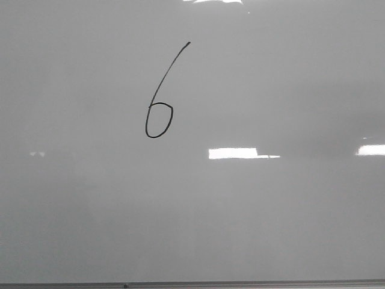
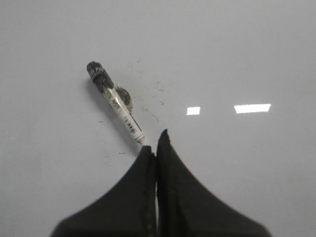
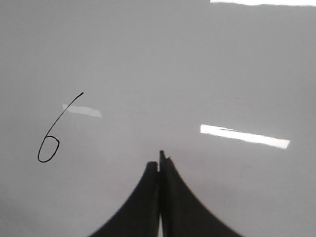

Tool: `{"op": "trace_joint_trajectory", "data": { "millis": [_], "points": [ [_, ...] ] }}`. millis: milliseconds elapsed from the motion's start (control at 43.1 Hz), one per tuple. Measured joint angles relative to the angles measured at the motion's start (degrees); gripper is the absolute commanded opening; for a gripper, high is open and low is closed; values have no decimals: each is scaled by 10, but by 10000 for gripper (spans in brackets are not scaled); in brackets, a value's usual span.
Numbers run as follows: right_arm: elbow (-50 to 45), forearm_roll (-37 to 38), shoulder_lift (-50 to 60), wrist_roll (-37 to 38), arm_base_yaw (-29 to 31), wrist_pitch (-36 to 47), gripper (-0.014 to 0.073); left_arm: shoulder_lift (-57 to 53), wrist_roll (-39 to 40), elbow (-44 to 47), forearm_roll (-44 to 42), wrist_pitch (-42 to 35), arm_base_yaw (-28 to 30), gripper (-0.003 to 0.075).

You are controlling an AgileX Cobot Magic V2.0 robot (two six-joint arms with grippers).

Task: Write number 6 on whiteboard

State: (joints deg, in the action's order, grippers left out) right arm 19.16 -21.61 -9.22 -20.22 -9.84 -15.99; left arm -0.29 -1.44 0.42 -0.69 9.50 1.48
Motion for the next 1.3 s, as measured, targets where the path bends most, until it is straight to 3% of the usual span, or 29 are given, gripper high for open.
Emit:
{"op": "trace_joint_trajectory", "data": {
  "millis": [1044, 1183, 1299],
  "points": [
    [-2, 2, 0, 0, 0, 6, -69, 0, 2, 0, -3, 1, 0, -20],
    [-35, 41, 0, 7, 1, 39, -69, 0, 2, 0, -3, 1, 0, -20],
    [-79, 99, 1, 63, 18, 70, -69, 0, 2, 0, -3, 1, 0, -20]
  ]
}}
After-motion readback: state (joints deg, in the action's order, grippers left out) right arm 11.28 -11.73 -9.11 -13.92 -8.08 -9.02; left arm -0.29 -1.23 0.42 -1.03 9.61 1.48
